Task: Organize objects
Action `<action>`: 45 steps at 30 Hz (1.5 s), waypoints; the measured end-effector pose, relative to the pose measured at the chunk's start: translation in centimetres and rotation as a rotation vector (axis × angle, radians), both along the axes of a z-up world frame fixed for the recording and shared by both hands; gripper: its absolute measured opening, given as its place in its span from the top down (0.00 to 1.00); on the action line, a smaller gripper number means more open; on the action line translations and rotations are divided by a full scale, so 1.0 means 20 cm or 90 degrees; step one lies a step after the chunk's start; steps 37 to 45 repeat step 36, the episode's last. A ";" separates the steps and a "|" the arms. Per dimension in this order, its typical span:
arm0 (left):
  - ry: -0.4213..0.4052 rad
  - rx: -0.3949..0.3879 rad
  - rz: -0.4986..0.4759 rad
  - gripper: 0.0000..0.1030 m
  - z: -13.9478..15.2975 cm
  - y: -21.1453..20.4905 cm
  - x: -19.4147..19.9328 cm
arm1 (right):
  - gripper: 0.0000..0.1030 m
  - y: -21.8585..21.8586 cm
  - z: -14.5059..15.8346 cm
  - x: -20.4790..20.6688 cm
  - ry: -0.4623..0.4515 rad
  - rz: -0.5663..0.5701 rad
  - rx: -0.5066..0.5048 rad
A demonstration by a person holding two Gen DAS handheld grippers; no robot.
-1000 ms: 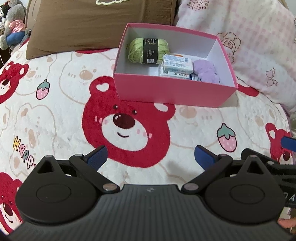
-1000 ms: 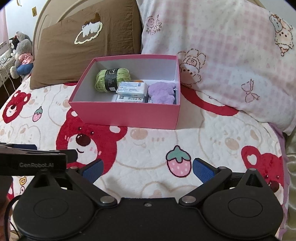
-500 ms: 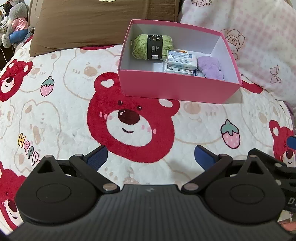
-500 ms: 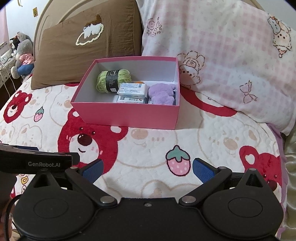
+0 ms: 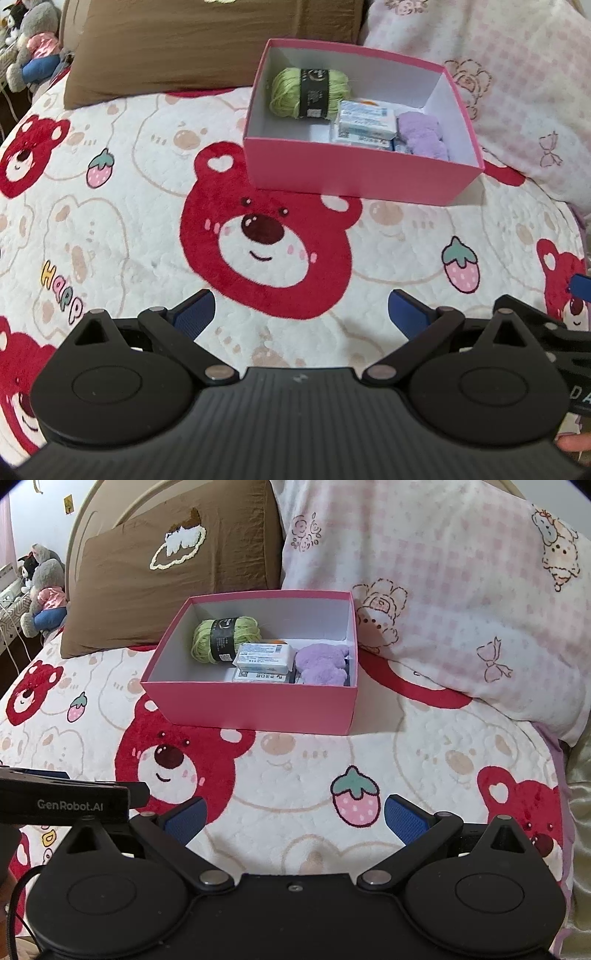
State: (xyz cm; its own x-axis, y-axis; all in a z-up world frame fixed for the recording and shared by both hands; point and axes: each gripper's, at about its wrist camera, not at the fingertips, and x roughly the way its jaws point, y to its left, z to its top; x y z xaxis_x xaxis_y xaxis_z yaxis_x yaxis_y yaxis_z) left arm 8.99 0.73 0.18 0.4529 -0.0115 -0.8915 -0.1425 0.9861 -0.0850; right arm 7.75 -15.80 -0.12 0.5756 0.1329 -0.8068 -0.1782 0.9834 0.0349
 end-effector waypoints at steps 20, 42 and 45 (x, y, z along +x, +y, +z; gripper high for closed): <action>0.015 -0.003 0.015 0.01 -0.02 0.05 0.01 | 0.00 -0.04 -0.01 0.00 -0.003 -0.013 -0.001; 0.004 0.009 -0.010 0.01 0.00 0.01 0.01 | 0.00 -0.03 0.01 -0.01 -0.014 -0.016 -0.012; 0.004 0.009 -0.010 0.01 0.00 0.01 0.01 | 0.00 -0.03 0.01 -0.01 -0.014 -0.016 -0.012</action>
